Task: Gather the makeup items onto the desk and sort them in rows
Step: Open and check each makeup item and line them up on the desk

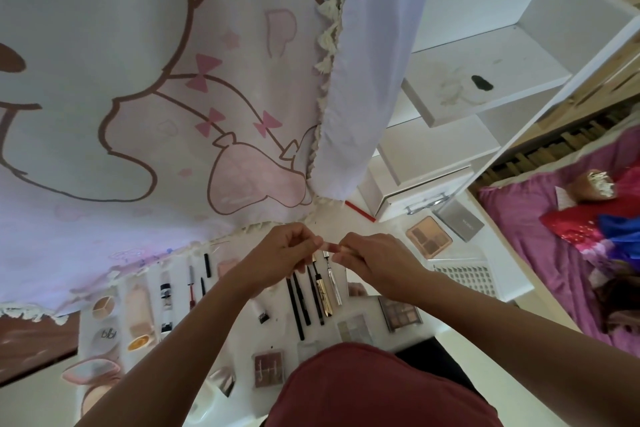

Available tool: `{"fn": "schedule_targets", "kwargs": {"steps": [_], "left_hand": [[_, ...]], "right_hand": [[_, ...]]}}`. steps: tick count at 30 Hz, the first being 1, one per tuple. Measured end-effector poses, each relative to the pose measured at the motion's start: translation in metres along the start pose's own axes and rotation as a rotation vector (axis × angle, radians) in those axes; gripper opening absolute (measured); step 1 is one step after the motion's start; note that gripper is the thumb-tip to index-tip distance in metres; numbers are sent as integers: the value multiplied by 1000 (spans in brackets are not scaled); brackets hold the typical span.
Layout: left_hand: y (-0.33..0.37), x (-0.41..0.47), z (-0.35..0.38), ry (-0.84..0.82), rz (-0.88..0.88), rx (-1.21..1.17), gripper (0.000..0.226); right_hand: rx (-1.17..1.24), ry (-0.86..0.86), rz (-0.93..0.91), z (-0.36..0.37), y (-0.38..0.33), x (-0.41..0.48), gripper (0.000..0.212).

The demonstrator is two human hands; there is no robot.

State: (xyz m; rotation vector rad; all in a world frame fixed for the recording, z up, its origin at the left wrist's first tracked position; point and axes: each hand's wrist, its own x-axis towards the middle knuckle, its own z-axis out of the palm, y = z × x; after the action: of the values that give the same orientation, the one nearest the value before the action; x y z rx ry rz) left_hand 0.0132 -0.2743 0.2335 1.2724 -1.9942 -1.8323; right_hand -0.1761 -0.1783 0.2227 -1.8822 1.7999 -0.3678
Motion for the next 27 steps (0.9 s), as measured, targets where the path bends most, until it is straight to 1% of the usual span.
{"fn": "schedule_targets", "kwargs": {"steps": [2,4,7,12,15,17,19,24,27], "left_hand": [[1,1,1,3,12,-4,14],[2,2,2,29,14,-21,14],[3,4,1,58,-6,-38,15],[5,7,-2,88,-10,-30,18],[6,10,-3,90,-10,-15,17],[5,11,-4,88,-15,-35,16],[4,12,-5,86,-20,-36,16],[2,14,-8,85,-24,-46,15],[0,16,-9,94,-33,-45,14]], "right_hand": [[87,-24,33,-1,4,-1,34],[206,-47,72,-1,6,-2,32],[318,-29,124,-5,5,0,30],[491,-33,203,-7,6,4,12],[567,-26,213,-8,7,4,20],[600,-29,220,-8,8,5,34],[581,-42,229,-7,8,6,37],[596,-53,261,-5,9,8,20],[596,-39,273,-3,12,7,15]]}}
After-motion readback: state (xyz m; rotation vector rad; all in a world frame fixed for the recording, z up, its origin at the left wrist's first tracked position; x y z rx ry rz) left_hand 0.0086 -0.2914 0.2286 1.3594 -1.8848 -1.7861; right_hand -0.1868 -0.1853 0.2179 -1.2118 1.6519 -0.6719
